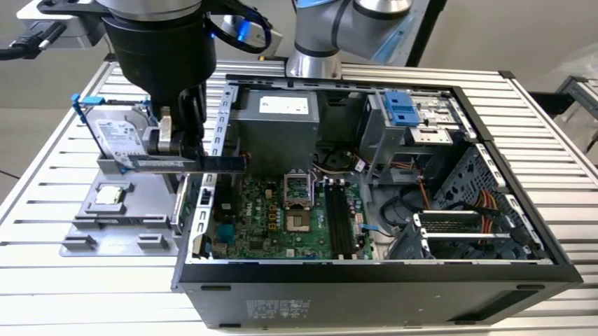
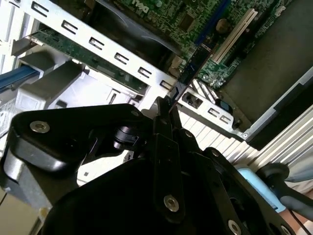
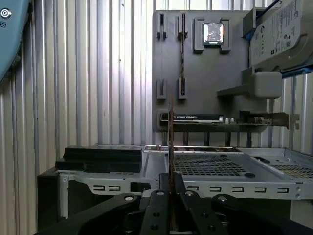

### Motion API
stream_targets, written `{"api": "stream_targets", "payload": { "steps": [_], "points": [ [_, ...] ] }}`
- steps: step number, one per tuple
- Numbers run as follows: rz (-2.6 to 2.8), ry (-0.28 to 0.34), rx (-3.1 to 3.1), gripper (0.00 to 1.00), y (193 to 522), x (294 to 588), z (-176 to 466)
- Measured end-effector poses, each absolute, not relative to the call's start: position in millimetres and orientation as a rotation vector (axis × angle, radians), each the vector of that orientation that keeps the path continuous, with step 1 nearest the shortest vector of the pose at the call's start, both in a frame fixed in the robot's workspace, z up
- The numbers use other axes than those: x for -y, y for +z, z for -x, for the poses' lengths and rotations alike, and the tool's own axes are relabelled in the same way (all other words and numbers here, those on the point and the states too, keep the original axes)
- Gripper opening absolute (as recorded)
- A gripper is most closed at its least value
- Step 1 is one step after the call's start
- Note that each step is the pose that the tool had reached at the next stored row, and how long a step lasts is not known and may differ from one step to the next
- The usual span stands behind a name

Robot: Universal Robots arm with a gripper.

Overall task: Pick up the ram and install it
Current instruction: 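Pick up the ram and move it above insertion slot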

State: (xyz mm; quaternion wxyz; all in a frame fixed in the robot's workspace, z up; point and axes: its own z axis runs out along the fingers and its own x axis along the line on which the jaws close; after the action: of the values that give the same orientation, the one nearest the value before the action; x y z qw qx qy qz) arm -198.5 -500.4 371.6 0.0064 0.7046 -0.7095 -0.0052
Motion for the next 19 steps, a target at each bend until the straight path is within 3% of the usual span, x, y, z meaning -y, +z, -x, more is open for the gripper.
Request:
{"api": "stream_targets", "payload": {
  "steps": [19],
  "points": [
    [-2.205, -0.016, 2.22, 0.0, 371.6, 500.4, 180.5]
  ]
}}
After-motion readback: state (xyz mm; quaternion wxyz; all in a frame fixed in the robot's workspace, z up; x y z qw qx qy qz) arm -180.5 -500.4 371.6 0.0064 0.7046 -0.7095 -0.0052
